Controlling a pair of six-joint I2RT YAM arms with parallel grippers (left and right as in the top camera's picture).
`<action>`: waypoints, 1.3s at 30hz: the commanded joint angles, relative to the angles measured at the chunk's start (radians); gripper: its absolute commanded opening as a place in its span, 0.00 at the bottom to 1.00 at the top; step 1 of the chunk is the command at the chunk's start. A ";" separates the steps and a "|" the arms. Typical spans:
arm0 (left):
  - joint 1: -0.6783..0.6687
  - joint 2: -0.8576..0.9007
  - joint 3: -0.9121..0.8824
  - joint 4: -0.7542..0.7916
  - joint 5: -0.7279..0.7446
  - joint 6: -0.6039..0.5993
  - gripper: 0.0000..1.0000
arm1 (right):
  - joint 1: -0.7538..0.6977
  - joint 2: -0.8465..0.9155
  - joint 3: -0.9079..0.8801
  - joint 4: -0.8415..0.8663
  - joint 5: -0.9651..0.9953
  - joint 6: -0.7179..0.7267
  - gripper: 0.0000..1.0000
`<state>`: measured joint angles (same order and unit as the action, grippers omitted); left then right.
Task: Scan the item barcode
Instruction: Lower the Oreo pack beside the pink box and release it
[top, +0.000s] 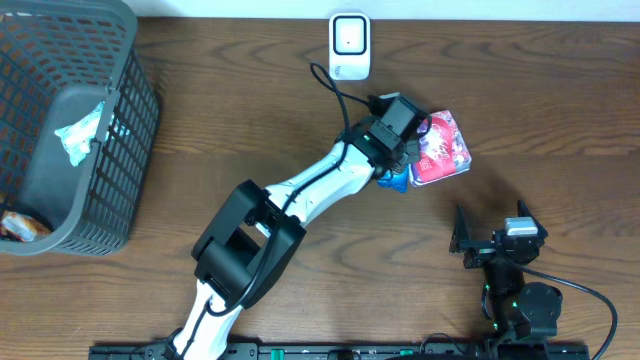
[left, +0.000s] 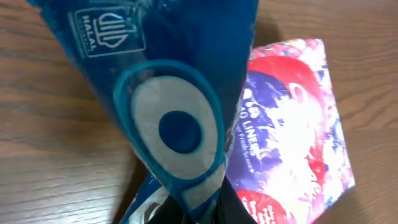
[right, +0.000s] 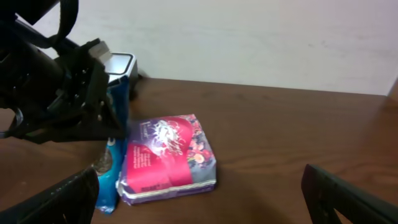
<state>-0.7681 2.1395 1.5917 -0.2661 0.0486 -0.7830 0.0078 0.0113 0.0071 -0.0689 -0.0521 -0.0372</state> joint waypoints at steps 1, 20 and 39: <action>0.003 0.011 0.004 0.043 -0.017 0.001 0.07 | 0.006 -0.006 -0.002 -0.003 -0.002 -0.001 0.99; 0.083 0.026 0.004 -0.007 -0.021 -0.005 0.07 | 0.006 -0.006 -0.002 -0.003 -0.002 -0.001 0.99; 0.024 0.032 0.003 0.096 -0.133 -0.241 0.08 | 0.006 -0.006 -0.002 -0.003 -0.002 -0.001 0.99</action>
<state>-0.7490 2.1532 1.5917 -0.1753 -0.0120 -1.0145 0.0078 0.0109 0.0071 -0.0689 -0.0521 -0.0376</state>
